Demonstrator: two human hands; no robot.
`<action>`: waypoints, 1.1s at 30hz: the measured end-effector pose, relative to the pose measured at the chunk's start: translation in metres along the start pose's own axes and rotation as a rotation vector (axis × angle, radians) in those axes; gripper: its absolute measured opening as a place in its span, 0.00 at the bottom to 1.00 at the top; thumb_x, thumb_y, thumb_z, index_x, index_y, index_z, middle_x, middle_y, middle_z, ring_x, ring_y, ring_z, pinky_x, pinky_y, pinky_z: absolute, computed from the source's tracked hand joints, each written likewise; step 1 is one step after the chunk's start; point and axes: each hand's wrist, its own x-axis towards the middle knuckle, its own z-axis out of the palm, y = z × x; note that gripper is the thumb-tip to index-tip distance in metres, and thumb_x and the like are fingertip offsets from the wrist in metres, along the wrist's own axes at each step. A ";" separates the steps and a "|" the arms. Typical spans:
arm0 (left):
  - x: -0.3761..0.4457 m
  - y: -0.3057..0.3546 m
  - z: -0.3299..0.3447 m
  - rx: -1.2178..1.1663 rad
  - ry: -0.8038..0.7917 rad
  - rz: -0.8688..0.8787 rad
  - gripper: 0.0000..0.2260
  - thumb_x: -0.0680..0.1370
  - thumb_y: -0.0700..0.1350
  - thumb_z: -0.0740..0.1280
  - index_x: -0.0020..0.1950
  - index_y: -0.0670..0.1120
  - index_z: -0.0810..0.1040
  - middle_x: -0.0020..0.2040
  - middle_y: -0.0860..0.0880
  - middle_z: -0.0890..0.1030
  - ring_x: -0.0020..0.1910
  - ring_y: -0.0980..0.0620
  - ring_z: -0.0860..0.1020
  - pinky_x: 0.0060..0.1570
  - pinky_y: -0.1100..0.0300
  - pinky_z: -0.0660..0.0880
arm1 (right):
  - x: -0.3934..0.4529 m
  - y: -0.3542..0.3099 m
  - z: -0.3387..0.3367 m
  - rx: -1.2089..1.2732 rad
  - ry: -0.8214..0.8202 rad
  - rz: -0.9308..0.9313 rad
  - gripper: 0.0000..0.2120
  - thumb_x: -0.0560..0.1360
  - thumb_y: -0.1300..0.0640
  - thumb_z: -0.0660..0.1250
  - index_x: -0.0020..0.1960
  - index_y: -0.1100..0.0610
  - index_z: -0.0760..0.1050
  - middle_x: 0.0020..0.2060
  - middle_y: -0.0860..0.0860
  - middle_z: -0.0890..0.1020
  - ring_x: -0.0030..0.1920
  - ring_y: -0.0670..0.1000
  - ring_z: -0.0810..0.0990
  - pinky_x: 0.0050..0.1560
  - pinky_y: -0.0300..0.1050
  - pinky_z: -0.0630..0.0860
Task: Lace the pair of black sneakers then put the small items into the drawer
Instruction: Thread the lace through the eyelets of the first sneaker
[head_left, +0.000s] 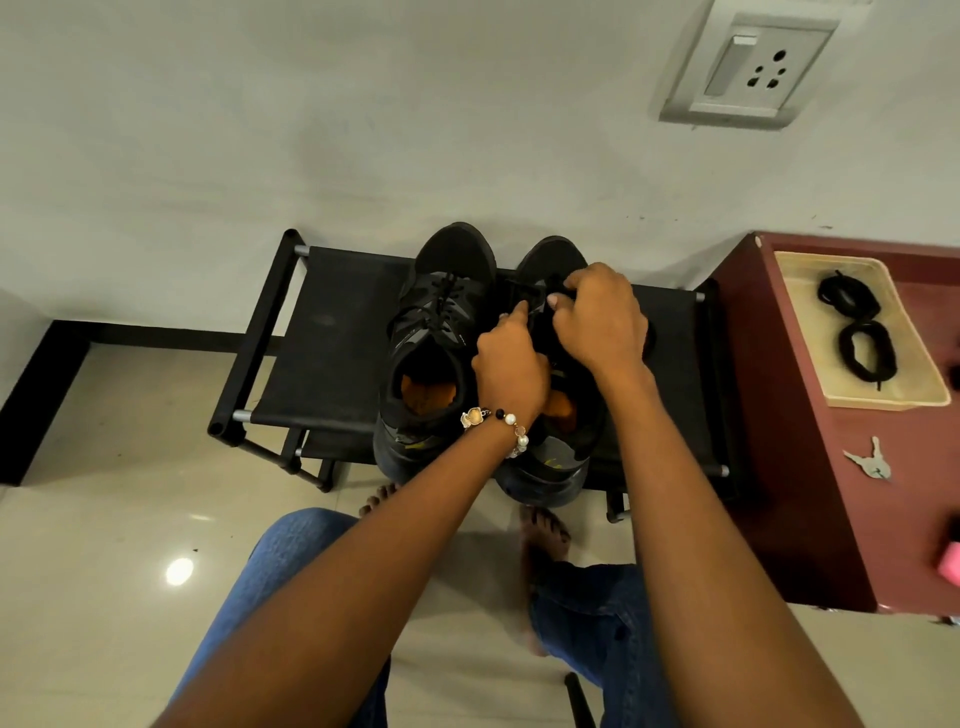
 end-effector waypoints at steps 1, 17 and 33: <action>0.000 0.000 0.000 -0.002 0.003 0.001 0.26 0.77 0.33 0.60 0.75 0.45 0.65 0.58 0.41 0.79 0.55 0.41 0.78 0.55 0.49 0.76 | 0.001 0.004 0.001 0.150 -0.003 0.040 0.10 0.79 0.56 0.64 0.53 0.62 0.79 0.50 0.58 0.80 0.53 0.59 0.78 0.43 0.48 0.73; 0.001 -0.001 0.002 -0.041 0.016 0.009 0.25 0.78 0.33 0.61 0.74 0.45 0.66 0.61 0.41 0.78 0.60 0.42 0.77 0.61 0.51 0.75 | -0.013 0.049 -0.026 1.072 0.114 0.626 0.11 0.74 0.58 0.71 0.34 0.53 0.76 0.35 0.52 0.81 0.39 0.51 0.81 0.41 0.50 0.80; 0.057 0.021 -0.015 0.217 -0.213 0.325 0.13 0.74 0.40 0.71 0.57 0.52 0.84 0.55 0.52 0.84 0.57 0.51 0.79 0.62 0.57 0.73 | -0.028 0.037 -0.067 0.100 -0.030 0.177 0.10 0.78 0.55 0.68 0.55 0.58 0.83 0.52 0.61 0.82 0.58 0.63 0.78 0.61 0.54 0.75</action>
